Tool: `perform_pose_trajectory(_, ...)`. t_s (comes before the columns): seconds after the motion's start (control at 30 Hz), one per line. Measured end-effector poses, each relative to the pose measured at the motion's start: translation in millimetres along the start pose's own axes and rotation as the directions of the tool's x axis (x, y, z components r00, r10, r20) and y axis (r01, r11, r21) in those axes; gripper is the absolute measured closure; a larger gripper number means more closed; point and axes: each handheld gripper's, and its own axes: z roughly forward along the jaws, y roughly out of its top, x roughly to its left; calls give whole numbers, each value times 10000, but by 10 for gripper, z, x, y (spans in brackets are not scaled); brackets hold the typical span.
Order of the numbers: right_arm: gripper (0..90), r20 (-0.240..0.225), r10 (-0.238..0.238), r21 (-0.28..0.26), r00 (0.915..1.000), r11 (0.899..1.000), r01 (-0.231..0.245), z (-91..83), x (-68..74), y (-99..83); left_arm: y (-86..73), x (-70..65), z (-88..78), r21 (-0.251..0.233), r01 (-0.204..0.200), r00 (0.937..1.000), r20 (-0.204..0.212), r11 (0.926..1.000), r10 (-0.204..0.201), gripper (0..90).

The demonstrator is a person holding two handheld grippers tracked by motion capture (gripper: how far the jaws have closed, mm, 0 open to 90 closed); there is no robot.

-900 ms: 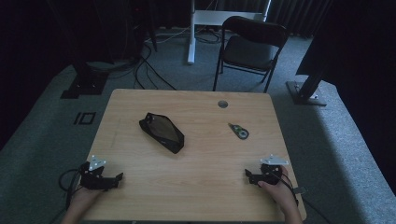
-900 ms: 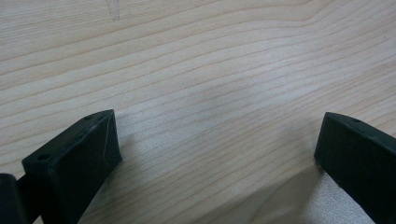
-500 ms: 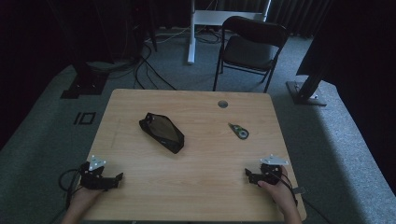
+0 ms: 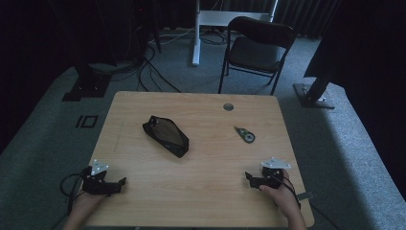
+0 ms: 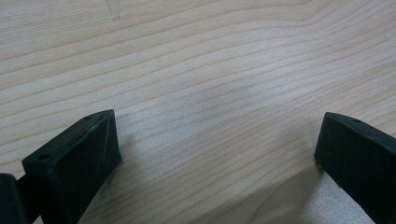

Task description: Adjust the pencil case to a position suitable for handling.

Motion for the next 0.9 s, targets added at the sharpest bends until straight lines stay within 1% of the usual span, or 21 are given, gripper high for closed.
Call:
perform_pose_trajectory(0.03, 132, 18, -123, 30, 9999, 9999, 123, 14, 18, 16, 0, 0, 0, -1, 2, 10000, 0, 10000, -2, 1)
perform_pose_trajectory(0.1, 132, 13, -106, 13, 9999, 9999, 106, 18, 30, 25, 0, -1, 0, -3, 5, 10000, -1, 10000, -5, 1)
perform_pose_trajectory(0.13, 132, -99, -189, -47, 9998, 9998, 188, 26, 56, 45, 0, 0, 0, -2, 2, 10000, -1, 10000, -2, 1)
perform_pose_trajectory(0.2, 132, -133, -197, -68, 9997, 9998, 196, 30, 69, 56, 0, -1, 0, -2, 4, 10000, 0, 10000, -4, 1)
perform_pose_trajectory(0.27, 132, -233, -244, -107, 9994, 9997, 241, 43, 112, 94, 0, -1, 0, -2, 4, 10000, 0, 10000, -4, 1)
perform_pose_trajectory(0.47, 132, -286, -339, -103, 9990, 9994, 336, 90, 166, 150, 0, 0, 0, 0, 3, 10000, -2, 10000, -3, 1)
perform_pose_trajectory(0.53, 132, -311, -532, -45, 9981, 9986, 531, 118, 206, 181, 0, 0, 0, 0, 1, 10000, 0, 10000, -1, 1)
perform_pose_trajectory(0.63, 132, -511, -647, -76, 9966, 9979, 644, 171, 278, 231, 0, 0, 0, 1, -1, 10000, 0, 10000, 1, 1)
perform_pose_trajectory(0.67, 132, -654, -665, -129, 9956, 9977, 658, 209, 323, 262, 0, 0, 0, 1, -1, 10000, -1, 10000, 1, 1)
perform_pose_trajectory(0.7, 132, -654, -665, -129, 9956, 9977, 658, 209, 323, 262, 0, 0, 0, 3, -2, 10000, 1, 10000, 2, 1)
perform_pose_trajectory(0.8, 133, -808, -713, -163, 9942, 9974, 703, 262, 388, 307, 0, 0, 0, 1, 3, 10000, 1, 10000, -3, 1)
perform_pose_trajectory(0.83, 133, -692, -891, -143, 9936, 9960, 883, 285, 420, 328, 0, 0, 0, 0, 2, 10000, -1, 10000, -2, 1)
perform_pose_trajectory(0.87, 133, -631, -951, -109, 9935, 9955, 946, 298, 441, 341, 0, 0, 0, 0, 1, 10000, -1, 10000, -1, 1)
perform_pose_trajectory(0.9, 133, -684, -1009, -122, 9925, 9949, 1003, 316, 463, 360, 0, 0, 0, -1, 2, 10000, 1, 10000, -2, 1)
